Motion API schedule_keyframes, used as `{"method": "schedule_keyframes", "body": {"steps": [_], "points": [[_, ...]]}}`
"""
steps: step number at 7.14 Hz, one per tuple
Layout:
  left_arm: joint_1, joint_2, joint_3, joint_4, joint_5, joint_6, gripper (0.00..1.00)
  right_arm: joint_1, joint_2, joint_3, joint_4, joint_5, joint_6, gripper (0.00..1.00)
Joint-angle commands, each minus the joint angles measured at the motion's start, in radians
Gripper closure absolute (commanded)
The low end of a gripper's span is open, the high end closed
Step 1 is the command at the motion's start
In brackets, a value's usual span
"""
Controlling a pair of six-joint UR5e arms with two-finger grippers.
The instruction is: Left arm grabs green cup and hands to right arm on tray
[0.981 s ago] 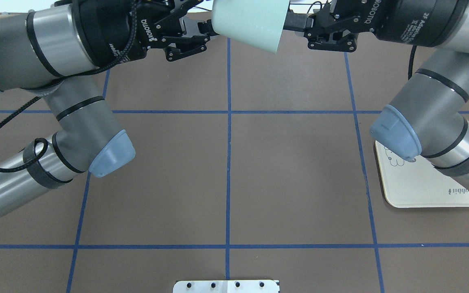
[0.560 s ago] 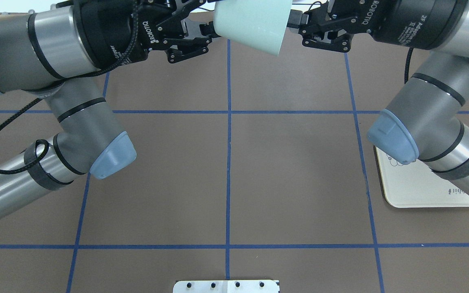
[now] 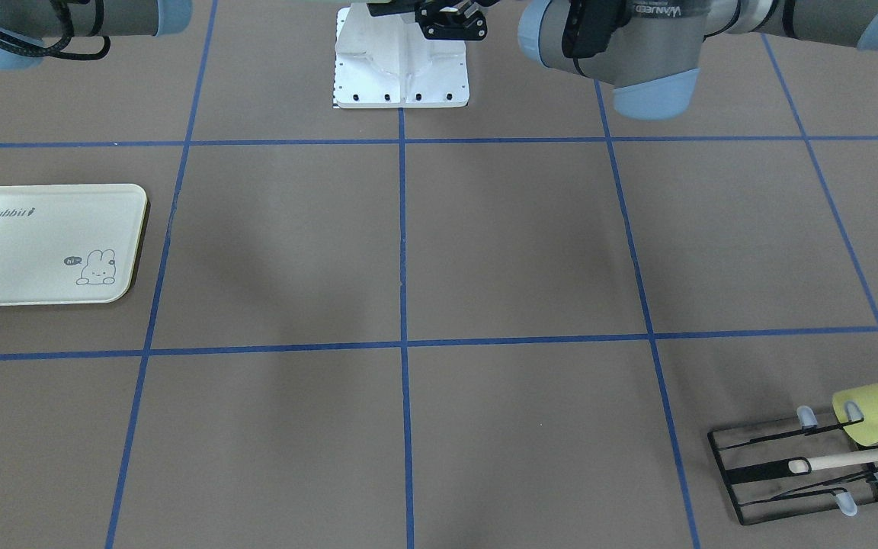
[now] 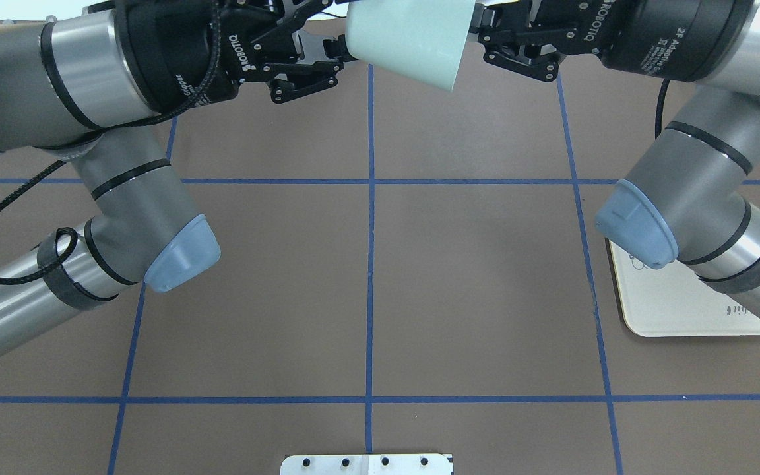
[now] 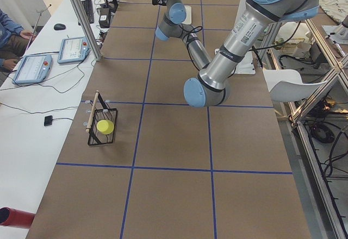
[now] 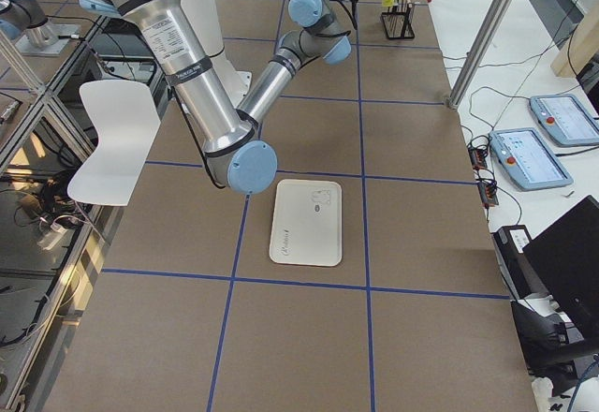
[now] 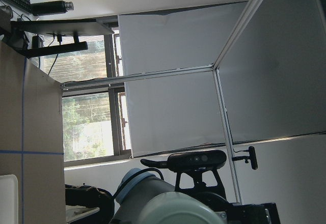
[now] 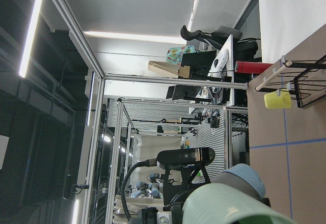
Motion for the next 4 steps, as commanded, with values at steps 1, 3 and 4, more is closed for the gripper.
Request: {"method": "schedule_keyframes", "body": {"steps": [1,3,4], "points": [[0.0,-0.003,-0.002,0.003,0.0,0.002,1.0,0.0,-0.003,0.0,-0.006,0.0,-0.018,0.4],[0.0,-0.003,-0.001,0.011,0.0,0.006,1.0,0.0,-0.003,0.0,-0.007,0.001,-0.024,0.42],[0.0,-0.003,0.001,0.014,0.0,0.009,1.0,0.0,-0.004,0.0,-0.007,0.004,-0.034,0.42]]}}
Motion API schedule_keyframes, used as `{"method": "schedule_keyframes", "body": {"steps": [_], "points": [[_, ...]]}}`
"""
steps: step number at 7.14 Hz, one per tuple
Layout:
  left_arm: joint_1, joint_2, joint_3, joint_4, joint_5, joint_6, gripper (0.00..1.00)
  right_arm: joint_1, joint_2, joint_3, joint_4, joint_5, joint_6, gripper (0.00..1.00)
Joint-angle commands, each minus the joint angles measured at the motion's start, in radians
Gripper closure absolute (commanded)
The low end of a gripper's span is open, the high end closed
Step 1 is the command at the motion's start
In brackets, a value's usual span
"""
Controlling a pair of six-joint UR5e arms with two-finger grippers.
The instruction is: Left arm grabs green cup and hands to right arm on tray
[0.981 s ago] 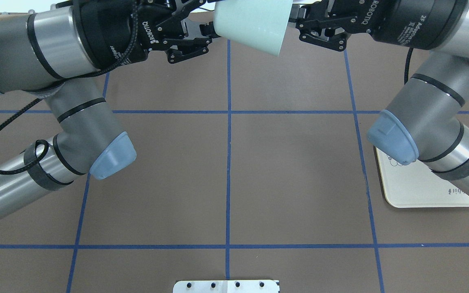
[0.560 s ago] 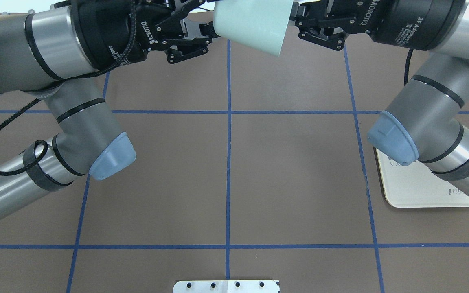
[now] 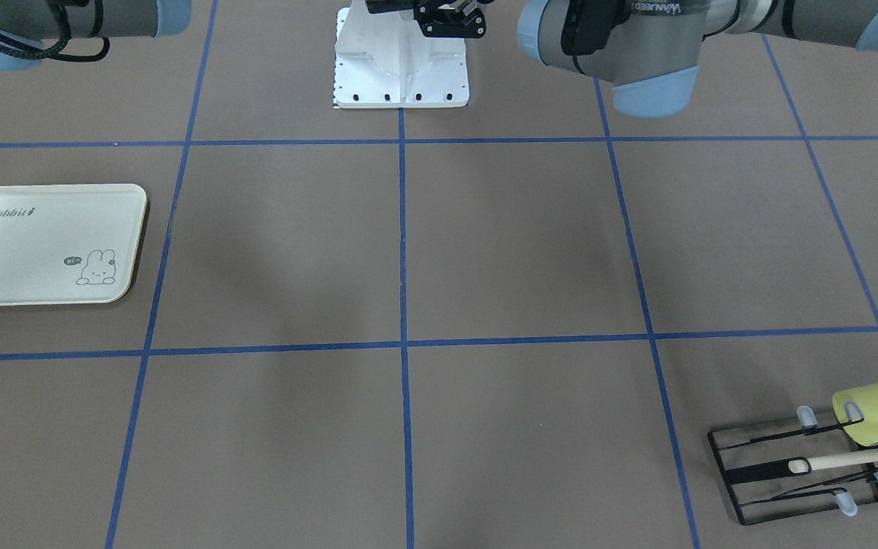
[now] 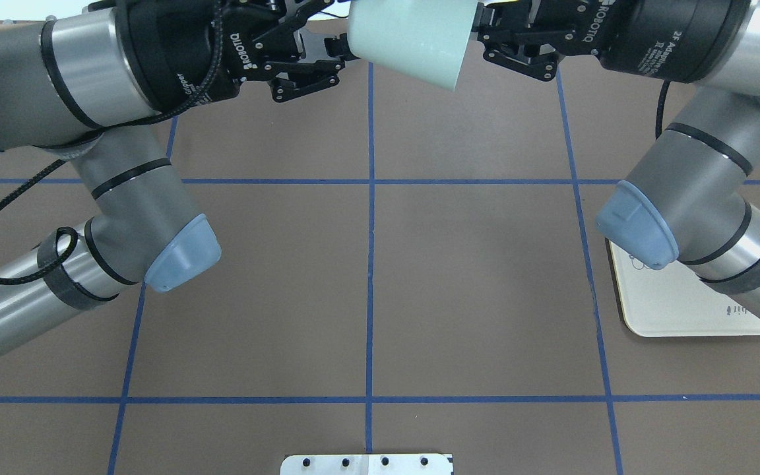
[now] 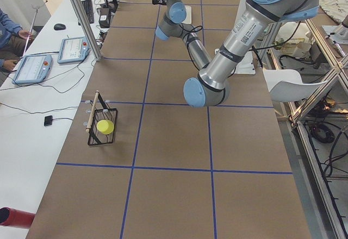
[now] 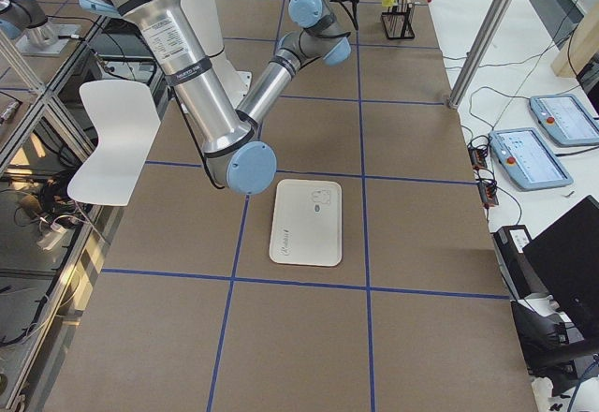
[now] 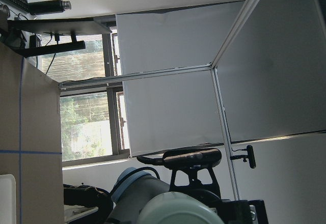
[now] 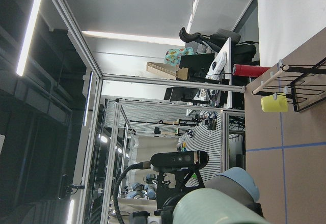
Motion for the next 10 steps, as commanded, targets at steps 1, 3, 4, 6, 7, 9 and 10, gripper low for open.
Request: {"method": "schedule_keyframes", "body": {"steps": [1,3,4,6,7,9,10], "points": [[0.0,0.001,0.001,0.006,0.0,0.005,1.0,0.0,-0.001,0.0,-0.002,0.003,-0.013,0.42],[0.0,0.001,0.001,0.006,0.0,0.005,1.0,0.0,-0.006,0.0,-0.007,0.011,-0.015,0.57],[0.0,0.001,0.001,0.006,0.0,0.005,1.0,0.0,-0.003,0.003,-0.036,0.018,-0.024,0.61],[0.0,0.001,0.003,0.007,0.0,0.007,1.0,0.0,-0.006,0.002,-0.041,0.027,-0.053,0.67],[0.0,0.001,0.004,0.007,0.0,0.008,0.8,0.0,-0.004,0.003,-0.041,0.028,-0.053,0.82],[-0.002,-0.009,0.004,0.015,0.0,0.008,0.0,0.0,-0.004,0.008,-0.041,0.029,-0.06,1.0],[-0.003,-0.012,0.003,0.053,0.0,0.014,0.0,0.0,-0.004,0.009,-0.039,0.029,-0.06,1.0]]}}
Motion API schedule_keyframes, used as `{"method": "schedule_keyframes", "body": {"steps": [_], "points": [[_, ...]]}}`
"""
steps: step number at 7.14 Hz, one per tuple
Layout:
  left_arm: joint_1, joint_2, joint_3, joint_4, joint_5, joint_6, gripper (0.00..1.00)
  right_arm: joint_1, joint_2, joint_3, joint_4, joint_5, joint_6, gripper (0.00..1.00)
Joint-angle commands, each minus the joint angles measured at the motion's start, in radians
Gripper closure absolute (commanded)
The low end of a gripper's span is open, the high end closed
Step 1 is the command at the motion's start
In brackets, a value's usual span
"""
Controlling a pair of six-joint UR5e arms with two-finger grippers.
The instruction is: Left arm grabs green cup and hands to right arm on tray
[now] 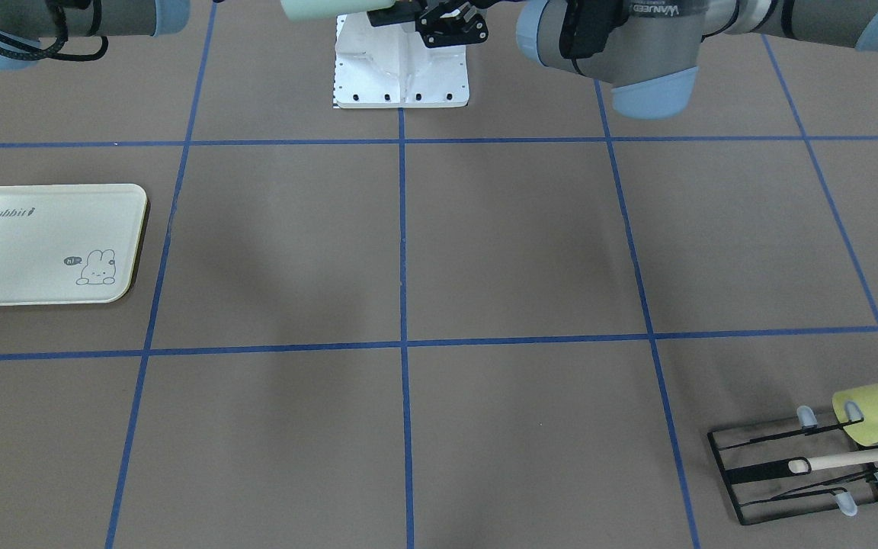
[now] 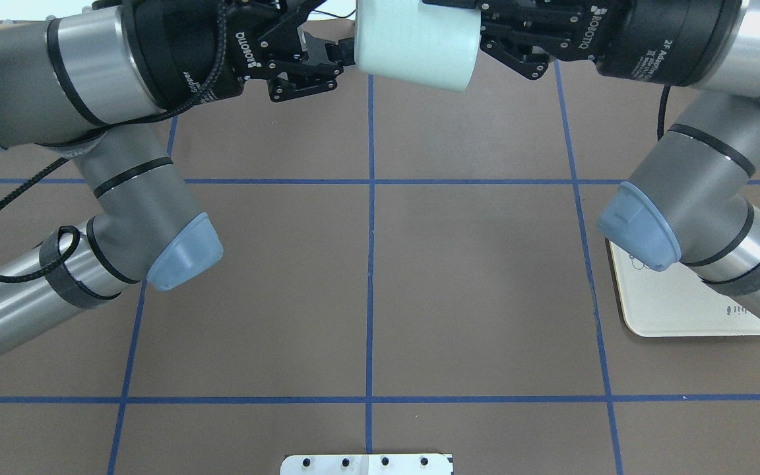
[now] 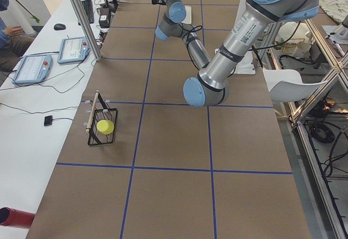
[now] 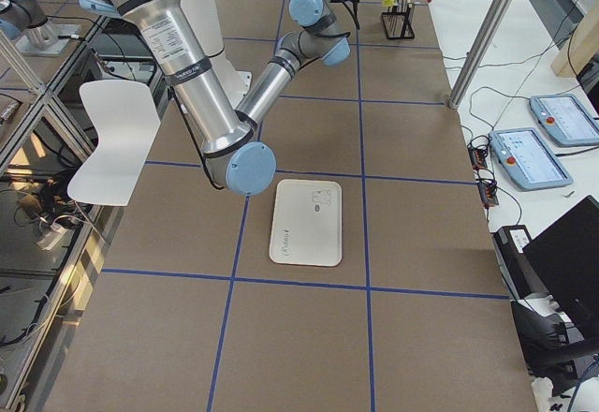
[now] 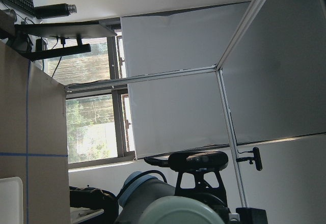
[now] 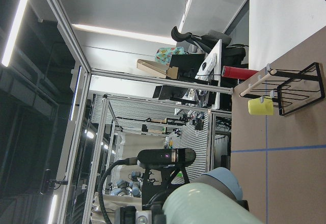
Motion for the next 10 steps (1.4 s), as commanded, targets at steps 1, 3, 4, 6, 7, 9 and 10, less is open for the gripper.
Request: {"method": "schedule_keyframes", "body": {"steps": [1,3,4,6,7,9,10], "points": [[-0.003,-0.003,0.0,0.035,0.0,0.006,0.0,0.004,-0.001,0.003,0.005,-0.002,-0.001,1.0],[-0.006,-0.002,0.01,0.068,-0.002,0.044,0.0,0.011,-0.001,0.003,0.007,0.0,-0.001,1.0],[-0.007,0.0,0.012,0.076,-0.002,0.052,0.0,0.017,-0.018,0.003,0.005,0.003,-0.001,1.0],[-0.007,0.001,0.012,0.076,-0.002,0.052,0.0,0.086,-0.056,-0.017,-0.007,0.107,-0.003,1.0],[-0.007,0.007,0.012,0.076,-0.002,0.055,0.0,0.13,-0.056,-0.023,-0.113,0.185,-0.051,1.0],[-0.014,0.022,0.015,0.113,-0.009,0.108,0.0,0.169,-0.067,-0.02,-0.388,0.267,-0.259,1.0],[-0.012,0.047,0.016,0.158,-0.011,0.18,0.0,0.184,-0.09,-0.02,-0.495,0.282,-0.35,1.0]]}}
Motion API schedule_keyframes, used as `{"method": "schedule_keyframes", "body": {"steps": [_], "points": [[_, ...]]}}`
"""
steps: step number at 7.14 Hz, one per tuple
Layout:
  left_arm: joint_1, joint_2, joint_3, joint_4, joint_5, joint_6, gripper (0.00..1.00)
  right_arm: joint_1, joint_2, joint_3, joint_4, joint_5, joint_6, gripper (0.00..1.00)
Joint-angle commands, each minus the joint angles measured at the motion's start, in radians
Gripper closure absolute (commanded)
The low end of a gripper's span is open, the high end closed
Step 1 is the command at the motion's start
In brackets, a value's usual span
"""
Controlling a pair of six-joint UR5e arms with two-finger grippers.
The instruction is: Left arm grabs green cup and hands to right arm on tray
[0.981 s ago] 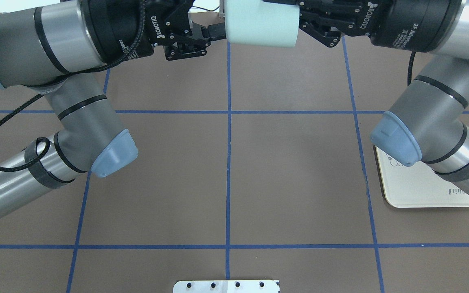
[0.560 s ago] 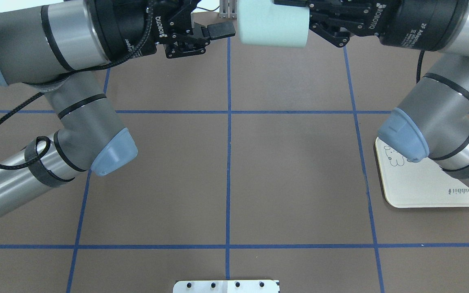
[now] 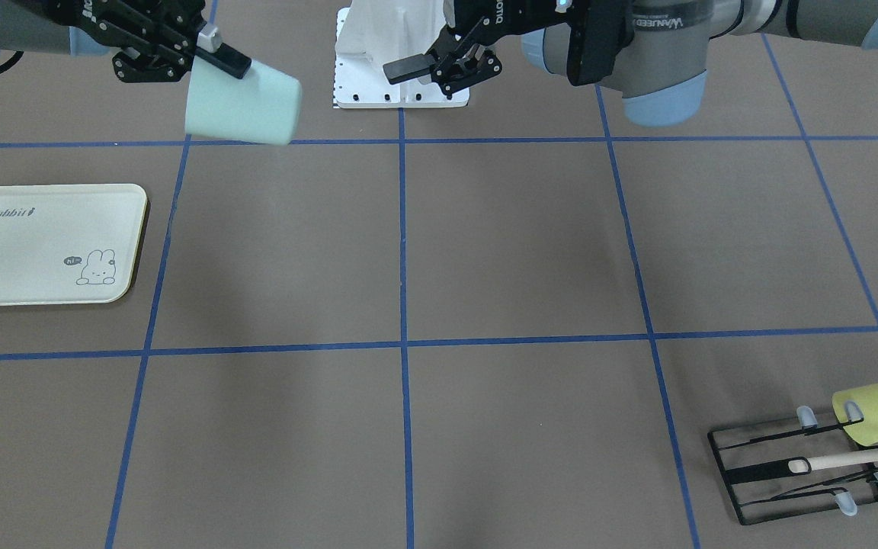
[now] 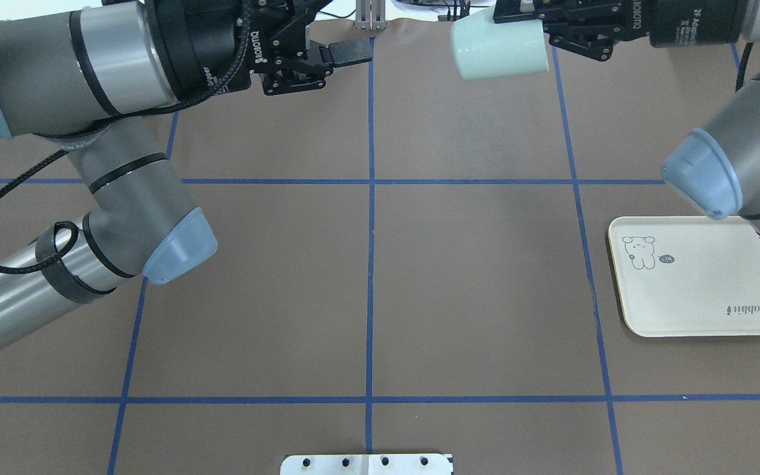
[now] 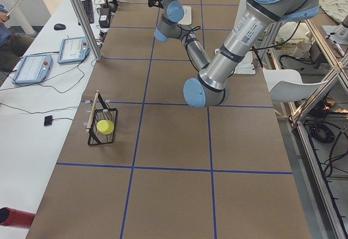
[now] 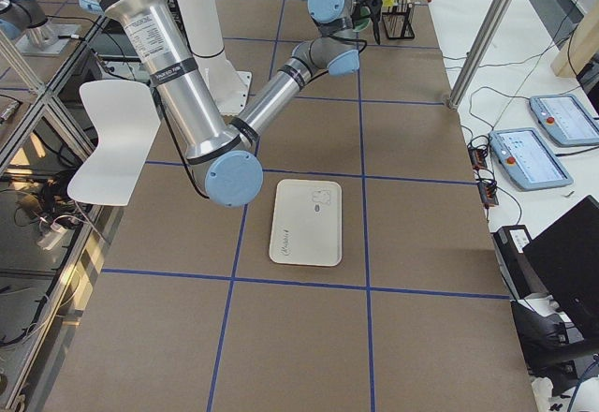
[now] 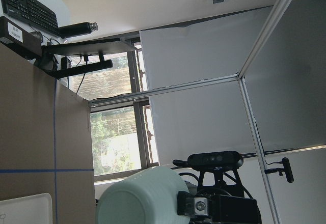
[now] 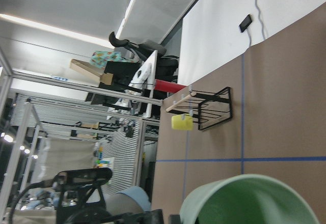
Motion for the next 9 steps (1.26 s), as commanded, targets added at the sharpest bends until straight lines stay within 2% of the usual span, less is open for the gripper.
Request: {"method": "schedule_keyframes", "body": {"steps": [1,3,5,6,8,9], "points": [[0.0,0.057,0.0,0.096,-0.005,0.152,0.0,0.052,-0.059,0.0,-0.214,0.042,-0.184,1.0],[-0.005,0.087,-0.003,0.254,-0.047,0.27,0.0,0.104,-0.16,0.01,-0.329,0.056,-0.385,1.0],[-0.032,0.119,-0.014,0.481,-0.08,0.419,0.0,0.127,-0.316,0.009,-0.34,0.058,-0.595,1.0],[-0.087,0.162,-0.015,0.593,-0.157,0.553,0.0,0.138,-0.392,0.009,-0.351,0.058,-0.721,1.0],[-0.205,0.327,-0.017,0.692,-0.288,0.864,0.0,0.147,-0.444,0.011,-0.502,0.056,-0.954,1.0],[-0.259,0.408,-0.014,0.713,-0.322,1.013,0.0,0.162,-0.446,0.011,-0.618,0.056,-1.101,1.0]]}}
